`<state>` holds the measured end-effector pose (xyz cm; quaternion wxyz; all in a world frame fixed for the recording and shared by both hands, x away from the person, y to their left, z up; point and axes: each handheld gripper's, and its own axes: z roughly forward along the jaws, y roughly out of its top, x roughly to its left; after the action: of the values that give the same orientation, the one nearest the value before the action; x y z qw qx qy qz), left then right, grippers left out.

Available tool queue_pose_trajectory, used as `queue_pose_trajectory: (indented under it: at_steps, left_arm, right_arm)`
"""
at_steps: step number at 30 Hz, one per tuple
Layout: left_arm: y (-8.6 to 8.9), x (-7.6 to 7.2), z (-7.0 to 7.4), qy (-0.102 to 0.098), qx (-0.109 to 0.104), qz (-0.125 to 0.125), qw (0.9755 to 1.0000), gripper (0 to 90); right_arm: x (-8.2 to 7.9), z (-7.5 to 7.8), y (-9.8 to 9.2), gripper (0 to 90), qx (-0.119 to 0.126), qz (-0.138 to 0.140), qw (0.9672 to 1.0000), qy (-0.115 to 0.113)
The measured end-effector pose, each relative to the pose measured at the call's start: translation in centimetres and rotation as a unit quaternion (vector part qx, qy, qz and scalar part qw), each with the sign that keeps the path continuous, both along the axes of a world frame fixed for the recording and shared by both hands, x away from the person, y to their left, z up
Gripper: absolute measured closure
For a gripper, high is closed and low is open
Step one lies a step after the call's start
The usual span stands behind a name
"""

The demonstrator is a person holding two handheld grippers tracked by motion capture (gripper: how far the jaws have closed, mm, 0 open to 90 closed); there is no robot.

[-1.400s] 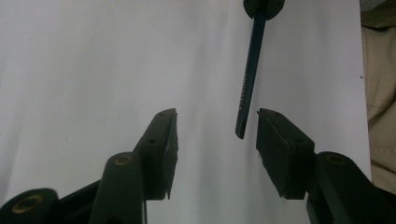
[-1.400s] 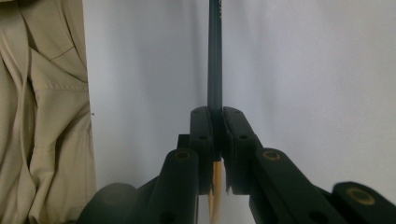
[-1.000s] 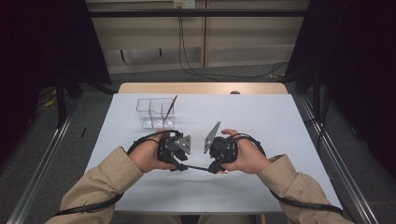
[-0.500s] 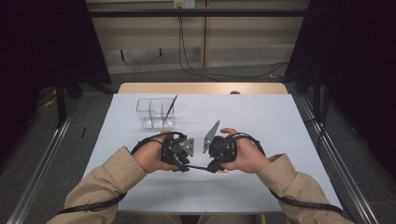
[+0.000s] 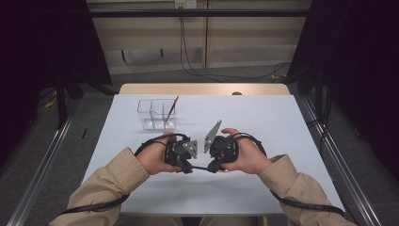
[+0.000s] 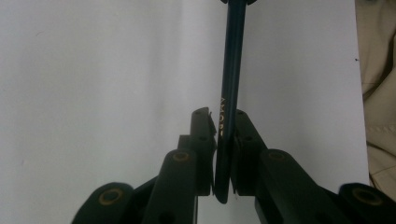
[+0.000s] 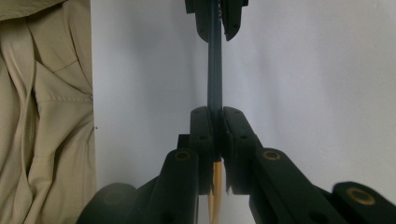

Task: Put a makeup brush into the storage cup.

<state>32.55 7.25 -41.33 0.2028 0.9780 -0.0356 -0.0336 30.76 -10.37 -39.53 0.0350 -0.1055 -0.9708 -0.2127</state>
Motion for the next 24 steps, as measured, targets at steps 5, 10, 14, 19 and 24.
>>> queue_pose_trajectory:
  at_steps: [5, 10, 14, 19, 24]
  left_arm:
    - [0.05, -0.02, -0.13, 0.01, 0.004, 0.001, 0.9999, 84.1]
    - [-0.07, -0.23, -0.21, 0.013, 0.02, -0.006, 0.9997, 84.7]
    - [-0.06, -0.28, -0.1, 0.011, 0.021, -0.006, 0.9997, 85.2]
    - [-0.14, -0.33, -0.06, 0.014, 0.022, -0.005, 0.9996, 85.2]
    - [-0.18, -0.27, 0.11, 0.013, 0.01, -0.005, 0.9999, 84.2]
  right_arm:
    - [0.01, -0.11, 0.08, 83.9, -0.002, 0.003, 1.0, -0.002]
    - [-0.05, -0.34, 0.22, 83.7, -0.002, 0.007, 1.0, 0.002]
    - [0.03, -0.45, 0.08, 82.7, 0.006, 0.003, 1.0, 0.002]
    - [0.08, -0.36, -0.03, 83.2, 0.013, 0.004, 0.9999, 0.004]
    - [-0.15, -0.46, 0.23, 83.7, -0.001, 0.011, 0.9999, 0.004]
